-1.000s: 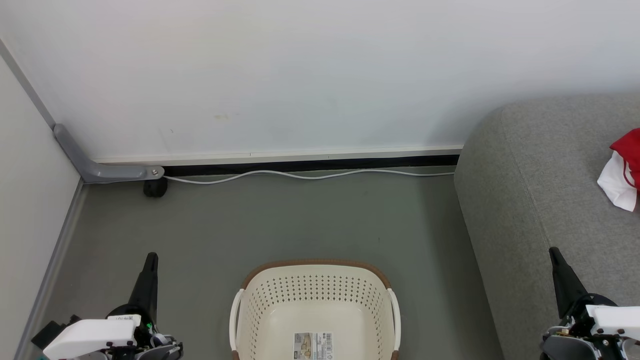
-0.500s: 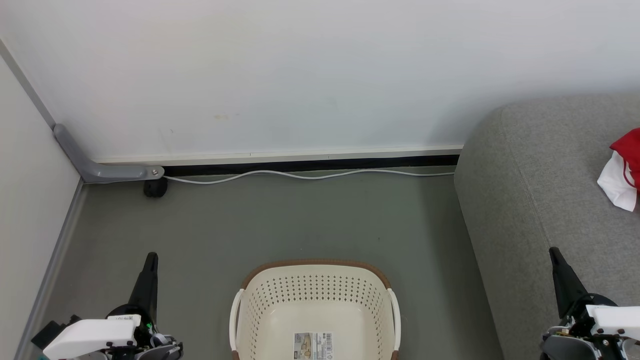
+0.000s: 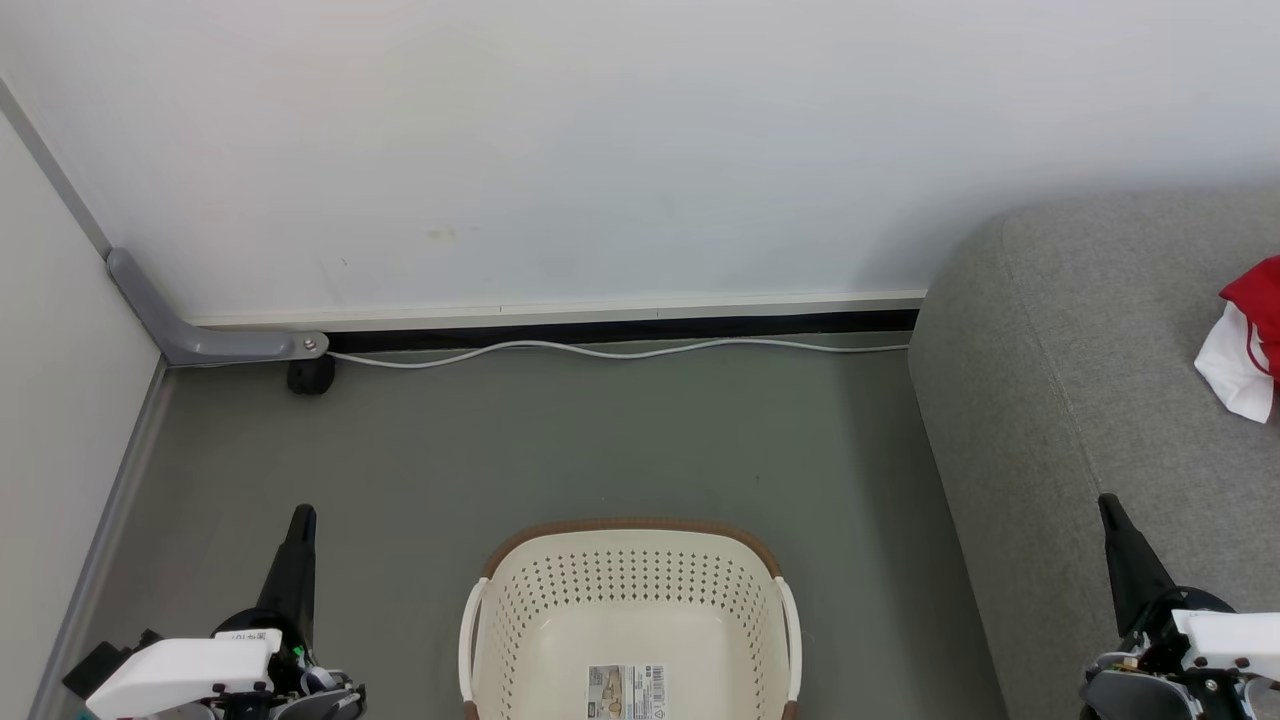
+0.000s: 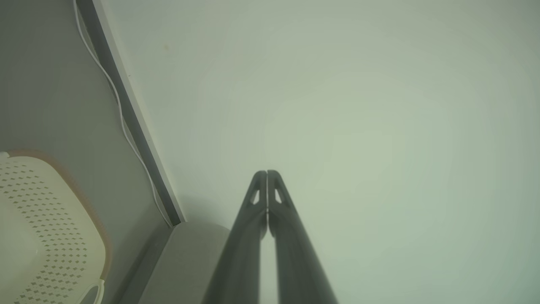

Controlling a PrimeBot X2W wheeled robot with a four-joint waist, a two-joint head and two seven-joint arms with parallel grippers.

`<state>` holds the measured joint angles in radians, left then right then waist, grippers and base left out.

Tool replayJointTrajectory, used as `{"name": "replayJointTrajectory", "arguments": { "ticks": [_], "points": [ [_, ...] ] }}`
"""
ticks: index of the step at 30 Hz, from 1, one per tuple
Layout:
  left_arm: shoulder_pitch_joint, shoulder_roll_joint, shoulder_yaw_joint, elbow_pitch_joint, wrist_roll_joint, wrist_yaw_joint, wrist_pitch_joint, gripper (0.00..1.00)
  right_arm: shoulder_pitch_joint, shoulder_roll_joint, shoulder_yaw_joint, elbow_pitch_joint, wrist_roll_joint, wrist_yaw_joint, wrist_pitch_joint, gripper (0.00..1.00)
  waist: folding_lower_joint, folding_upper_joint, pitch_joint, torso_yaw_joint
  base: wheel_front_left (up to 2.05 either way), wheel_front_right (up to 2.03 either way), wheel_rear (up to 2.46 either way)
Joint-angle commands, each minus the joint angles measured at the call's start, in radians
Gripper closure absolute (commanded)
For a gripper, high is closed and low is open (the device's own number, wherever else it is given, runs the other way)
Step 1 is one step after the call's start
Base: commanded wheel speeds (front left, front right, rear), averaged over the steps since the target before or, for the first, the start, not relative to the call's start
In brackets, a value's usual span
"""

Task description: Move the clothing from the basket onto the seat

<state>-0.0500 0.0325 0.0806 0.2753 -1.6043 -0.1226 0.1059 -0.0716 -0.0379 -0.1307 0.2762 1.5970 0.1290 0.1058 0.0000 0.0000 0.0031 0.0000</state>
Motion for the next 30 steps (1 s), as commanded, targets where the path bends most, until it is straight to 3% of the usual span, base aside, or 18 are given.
{"name": "replayJointTrajectory", "arguments": {
  "ticks": [1, 30],
  "points": [
    [-0.058, 0.018, 0.033, -0.03, -0.004, -0.008, 0.007, 1.0, -0.036, -0.012, 0.017, -0.031, 0.012, 0.002, 0.008, 1.0, 0.0, 0.0, 0.0, 0.0, 0.0, 0.0, 0.0],
    [-0.058, 0.018, 0.033, -0.03, -0.004, -0.008, 0.007, 1.0, -0.036, -0.012, 0.017, -0.031, 0.012, 0.002, 0.007, 1.0, 0.0, 0.0, 0.0, 0.0, 0.0, 0.0, 0.0]
  ]
}}
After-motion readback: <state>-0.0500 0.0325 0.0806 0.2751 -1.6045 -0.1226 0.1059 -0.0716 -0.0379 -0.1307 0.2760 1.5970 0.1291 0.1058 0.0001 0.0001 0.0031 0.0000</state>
